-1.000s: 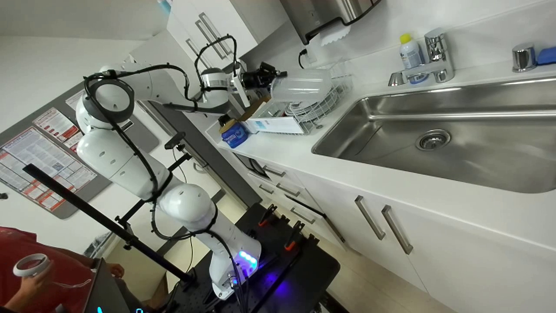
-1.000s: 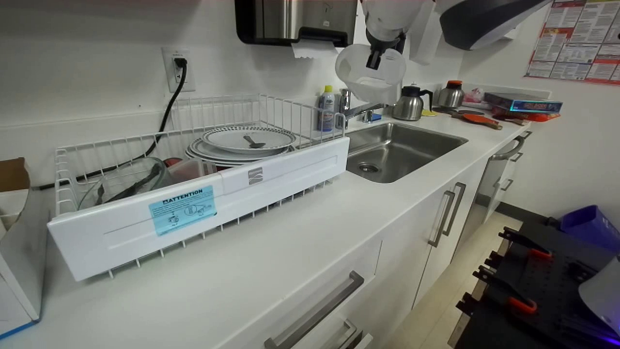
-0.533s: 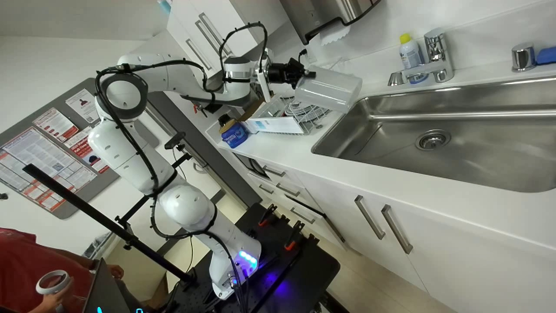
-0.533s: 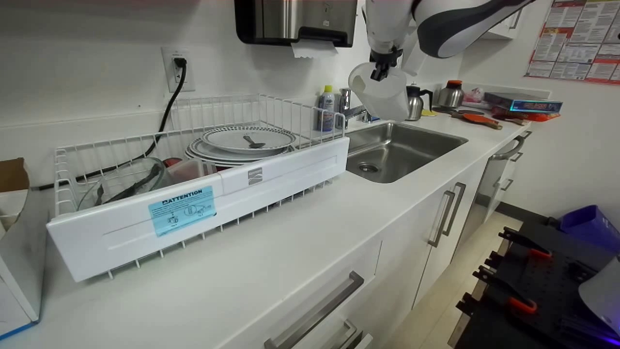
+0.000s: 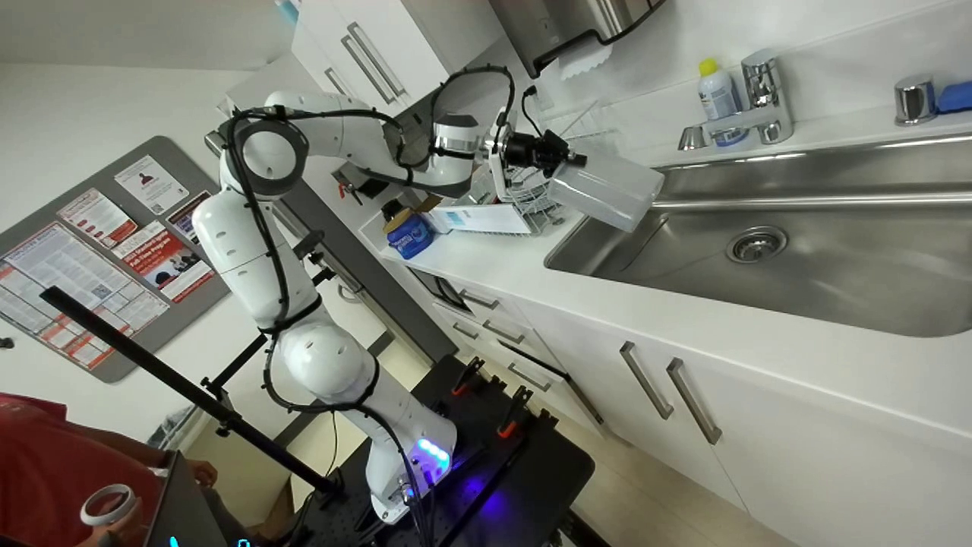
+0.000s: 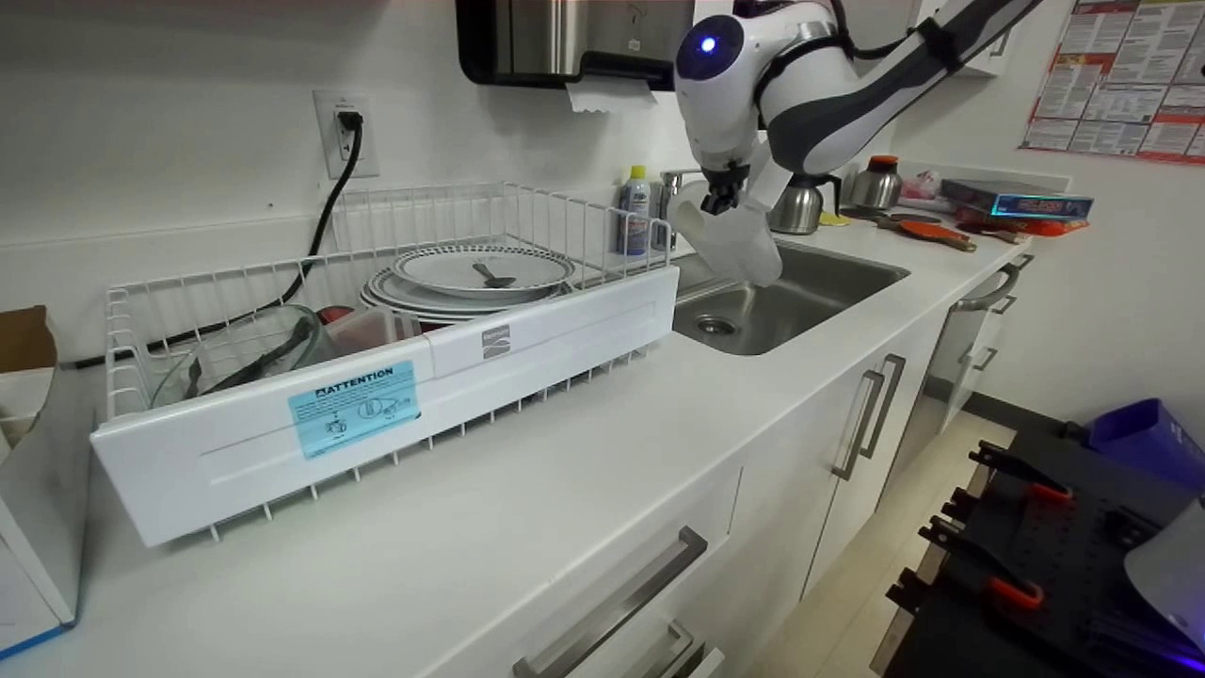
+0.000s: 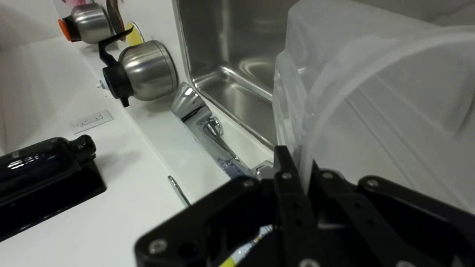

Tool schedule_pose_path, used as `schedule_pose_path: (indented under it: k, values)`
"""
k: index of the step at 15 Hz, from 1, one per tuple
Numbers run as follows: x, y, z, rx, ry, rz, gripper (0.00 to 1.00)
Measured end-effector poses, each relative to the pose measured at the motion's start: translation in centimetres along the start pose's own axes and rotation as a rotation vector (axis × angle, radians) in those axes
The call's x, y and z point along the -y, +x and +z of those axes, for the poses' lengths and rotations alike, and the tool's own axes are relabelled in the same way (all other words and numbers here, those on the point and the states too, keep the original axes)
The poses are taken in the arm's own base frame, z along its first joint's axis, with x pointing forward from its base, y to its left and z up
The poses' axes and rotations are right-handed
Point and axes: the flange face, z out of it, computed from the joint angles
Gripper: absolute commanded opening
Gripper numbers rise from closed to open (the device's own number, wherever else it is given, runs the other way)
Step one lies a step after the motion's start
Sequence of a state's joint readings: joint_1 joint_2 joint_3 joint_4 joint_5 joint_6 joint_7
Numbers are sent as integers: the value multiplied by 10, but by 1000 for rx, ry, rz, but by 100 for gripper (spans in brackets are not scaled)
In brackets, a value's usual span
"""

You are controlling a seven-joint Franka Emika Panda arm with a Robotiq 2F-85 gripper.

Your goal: Move the object from the drying rack to the sink

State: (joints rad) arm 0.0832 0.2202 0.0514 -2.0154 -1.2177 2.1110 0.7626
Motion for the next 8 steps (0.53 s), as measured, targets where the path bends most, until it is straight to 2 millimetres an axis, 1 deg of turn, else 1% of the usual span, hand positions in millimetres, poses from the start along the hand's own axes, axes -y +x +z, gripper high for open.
schedule_pose_path:
  k: [2,4,8]
  values:
    - [15,2,10,14,5,26,2]
    - [27,2,22,37,13,51,2]
    - [41,-2,57,122,4,95,2]
